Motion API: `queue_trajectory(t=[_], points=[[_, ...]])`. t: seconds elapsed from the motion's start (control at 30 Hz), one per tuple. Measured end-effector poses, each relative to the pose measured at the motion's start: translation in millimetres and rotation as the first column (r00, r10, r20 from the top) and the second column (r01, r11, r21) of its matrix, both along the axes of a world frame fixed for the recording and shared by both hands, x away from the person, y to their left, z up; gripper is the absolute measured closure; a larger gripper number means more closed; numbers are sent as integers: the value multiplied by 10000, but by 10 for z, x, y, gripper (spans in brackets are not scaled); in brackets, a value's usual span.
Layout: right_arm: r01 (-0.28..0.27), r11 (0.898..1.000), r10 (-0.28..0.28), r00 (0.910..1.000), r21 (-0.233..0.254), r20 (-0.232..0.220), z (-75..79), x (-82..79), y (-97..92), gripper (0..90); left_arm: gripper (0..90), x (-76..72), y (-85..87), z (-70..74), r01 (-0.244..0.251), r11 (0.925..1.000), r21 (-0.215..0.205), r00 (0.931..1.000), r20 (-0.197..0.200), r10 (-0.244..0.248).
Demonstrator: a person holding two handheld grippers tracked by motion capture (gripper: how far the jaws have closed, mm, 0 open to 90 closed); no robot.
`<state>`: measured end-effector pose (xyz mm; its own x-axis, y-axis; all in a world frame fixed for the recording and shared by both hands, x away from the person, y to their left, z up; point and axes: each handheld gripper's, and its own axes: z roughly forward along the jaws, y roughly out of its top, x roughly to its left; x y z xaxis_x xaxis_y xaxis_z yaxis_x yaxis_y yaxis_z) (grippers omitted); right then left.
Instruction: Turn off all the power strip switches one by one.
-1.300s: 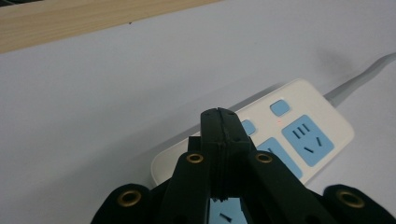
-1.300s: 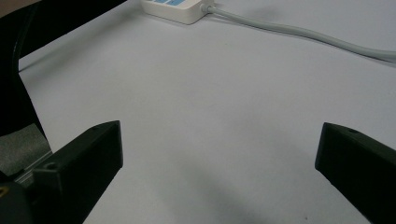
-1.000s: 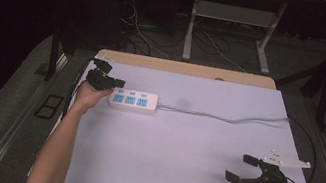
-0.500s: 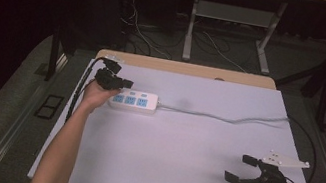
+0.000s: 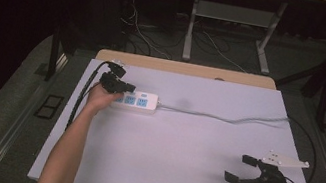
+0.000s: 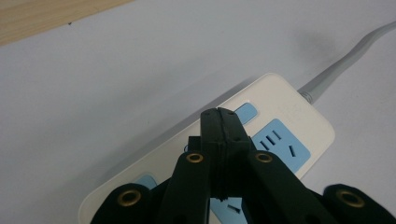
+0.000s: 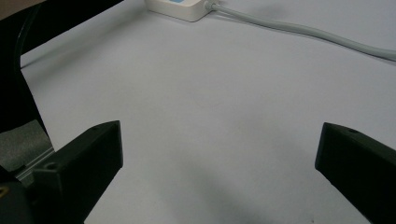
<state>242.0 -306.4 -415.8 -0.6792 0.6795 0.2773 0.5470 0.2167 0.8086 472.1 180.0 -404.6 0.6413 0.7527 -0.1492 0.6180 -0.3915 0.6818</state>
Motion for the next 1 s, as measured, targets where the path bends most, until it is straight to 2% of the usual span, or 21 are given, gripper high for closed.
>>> queue_trajectory(t=[0.4, 0.57, 0.8, 0.93, 1.0], points=[[26, 10000, -26, 10000, 13, -7, 2, 1, -18, 6, 896, 53, 15, -114, -215, 9997, 132, 9995, -212, 217], [54, 10000, -54, 10000, 27, -10, 0, 5, -26, 6, 896, 66, 9, -130, -266, 9996, -35, 9995, -167, 266], [44, 10000, -44, 10000, 41, -17, 1, 6, -29, 6, 897, 77, 29, -134, -308, 9994, -183, 9990, -324, 302], [37, 10000, -37, 10000, 28, -2, 5, 2, -26, 6, 898, 94, 61, -148, -466, 9974, -542, 9972, -606, 433], [48, 10000, -48, 10000, 34, 9, 10, -3, -28, 6, 898, 91, 66, -156, -507, 9965, -660, 9970, -615, 467]])
